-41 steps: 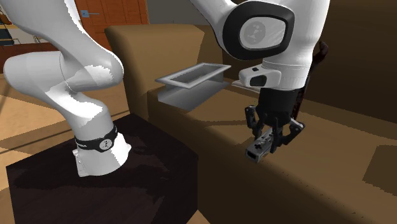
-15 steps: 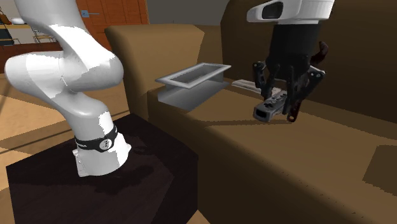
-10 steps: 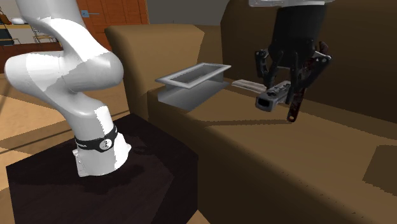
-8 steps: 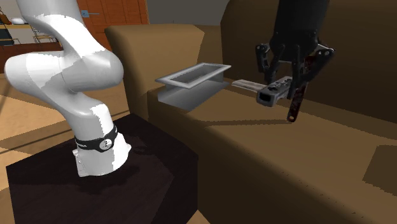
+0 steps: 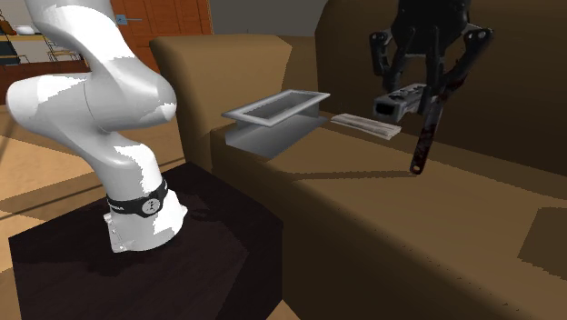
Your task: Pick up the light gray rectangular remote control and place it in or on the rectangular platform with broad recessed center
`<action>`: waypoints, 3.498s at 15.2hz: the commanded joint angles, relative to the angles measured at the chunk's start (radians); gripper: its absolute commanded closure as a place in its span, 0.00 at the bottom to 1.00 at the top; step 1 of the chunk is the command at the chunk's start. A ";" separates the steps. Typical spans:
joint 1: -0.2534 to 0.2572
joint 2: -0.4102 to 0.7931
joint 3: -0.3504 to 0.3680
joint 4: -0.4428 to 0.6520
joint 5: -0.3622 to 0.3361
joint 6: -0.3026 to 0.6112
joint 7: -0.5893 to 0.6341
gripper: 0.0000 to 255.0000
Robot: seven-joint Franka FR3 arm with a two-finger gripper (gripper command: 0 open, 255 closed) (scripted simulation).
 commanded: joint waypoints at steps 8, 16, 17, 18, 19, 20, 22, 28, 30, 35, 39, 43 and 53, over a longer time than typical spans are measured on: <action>0.145 -0.242 -0.079 -0.108 0.182 -0.071 -0.003 1.00; 0.311 -0.432 -0.105 -0.190 0.311 -0.144 0.084 1.00; 0.329 -0.451 -0.104 -0.195 0.324 -0.154 0.099 1.00; 0.348 -0.470 -0.102 -0.199 0.337 -0.164 0.115 1.00; 0.365 -0.487 -0.100 -0.203 0.350 -0.174 0.132 1.00; 0.383 -0.504 -0.096 -0.204 0.362 -0.183 0.149 1.00; 0.415 -0.534 -0.088 -0.205 0.386 -0.203 0.185 1.00; 0.497 -0.603 -0.045 -0.181 0.454 -0.256 0.307 1.00; 0.518 -0.620 -0.025 -0.164 0.476 -0.273 0.350 1.00; 0.555 -0.650 0.036 -0.102 0.528 -0.310 0.467 1.00; 0.561 -0.663 0.060 -0.150 0.549 -0.269 0.458 1.00; 0.565 -0.673 0.087 -0.195 0.572 -0.227 0.450 1.00; 0.567 -0.684 0.134 -0.255 0.608 -0.164 0.437 1.00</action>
